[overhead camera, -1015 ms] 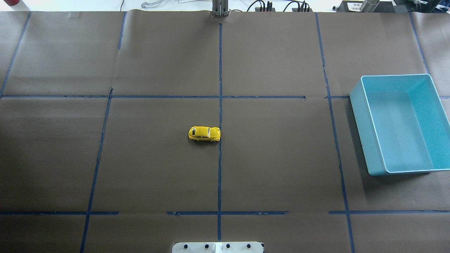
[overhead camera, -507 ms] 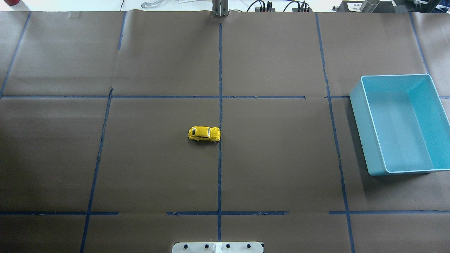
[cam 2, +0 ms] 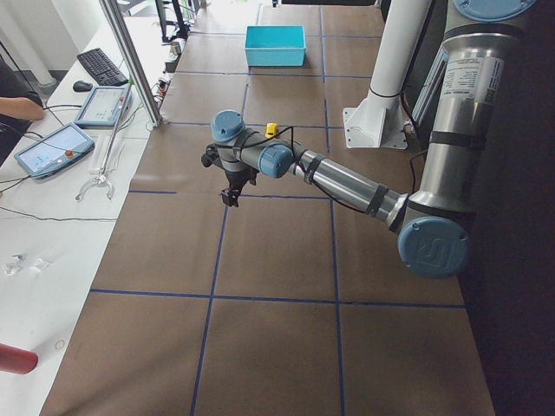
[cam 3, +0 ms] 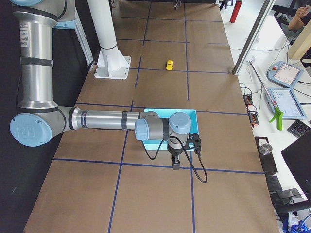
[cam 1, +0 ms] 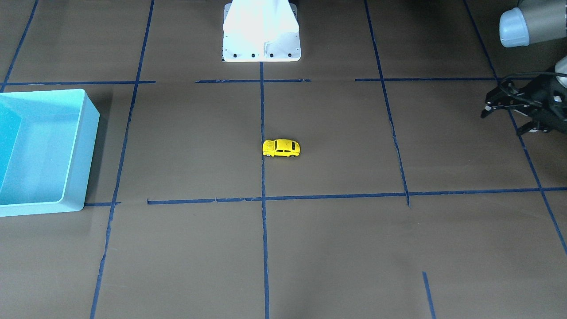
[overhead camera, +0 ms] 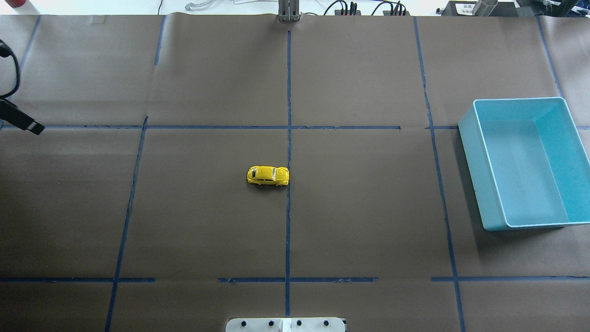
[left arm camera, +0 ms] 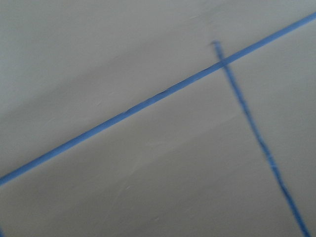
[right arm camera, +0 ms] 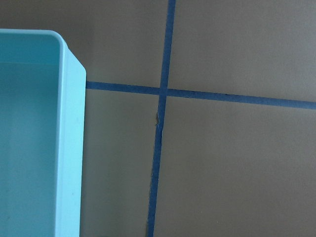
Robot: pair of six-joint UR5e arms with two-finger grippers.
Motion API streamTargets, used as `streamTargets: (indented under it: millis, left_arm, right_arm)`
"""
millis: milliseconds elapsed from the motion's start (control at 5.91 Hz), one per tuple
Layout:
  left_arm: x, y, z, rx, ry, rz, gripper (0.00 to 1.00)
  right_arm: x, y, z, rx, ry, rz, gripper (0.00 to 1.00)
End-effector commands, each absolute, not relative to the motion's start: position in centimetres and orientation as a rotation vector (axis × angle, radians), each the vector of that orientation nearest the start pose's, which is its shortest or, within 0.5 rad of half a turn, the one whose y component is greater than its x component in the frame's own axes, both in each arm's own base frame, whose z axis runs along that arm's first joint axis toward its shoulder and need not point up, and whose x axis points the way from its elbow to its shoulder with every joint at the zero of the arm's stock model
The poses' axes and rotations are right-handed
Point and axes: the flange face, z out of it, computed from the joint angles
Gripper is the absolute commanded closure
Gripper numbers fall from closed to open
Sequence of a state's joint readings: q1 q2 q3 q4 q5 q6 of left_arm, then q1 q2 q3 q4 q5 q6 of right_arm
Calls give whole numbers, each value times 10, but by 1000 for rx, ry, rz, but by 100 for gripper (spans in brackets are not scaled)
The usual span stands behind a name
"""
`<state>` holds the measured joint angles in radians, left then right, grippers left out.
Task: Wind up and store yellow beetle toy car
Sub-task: 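Move the left gripper over the yellow beetle toy car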
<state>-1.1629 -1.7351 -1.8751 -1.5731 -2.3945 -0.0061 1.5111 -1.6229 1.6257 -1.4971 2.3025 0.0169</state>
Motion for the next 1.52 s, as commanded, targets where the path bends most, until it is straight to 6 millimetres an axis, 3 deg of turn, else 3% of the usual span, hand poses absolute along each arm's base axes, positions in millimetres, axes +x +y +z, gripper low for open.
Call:
streamTargets:
  millis: [0,169,507,846,1015,1184,1353]
  left_arm:
    - [246,-515,328,367,951,759,0]
    - [297,-501,282,408,986,867,0]
    - [401,-454,202,464,1048,1069,0]
    - [484,-456,108,543,1036,1142,0]
    - [522,-471,68,543,1023,1157,0]
    - [554,-470,50,464,1002,1167,0]
    - [567,-462,43,442,906,1228,0]
  right_arm:
    - [38,-478,653,42,-734,-68,0]
    - [38,-478,653,42,-734,-68,0]
    - [39,-477,653,43,-734,-66,0]
    - [38,-477,653,42,-734,-68,0]
    - [39,-477,653,43,-734,-66,0]
    - [38,-478,652,44,-734,-68,0]
    - [38,-477,653,42,-734,-68,0]
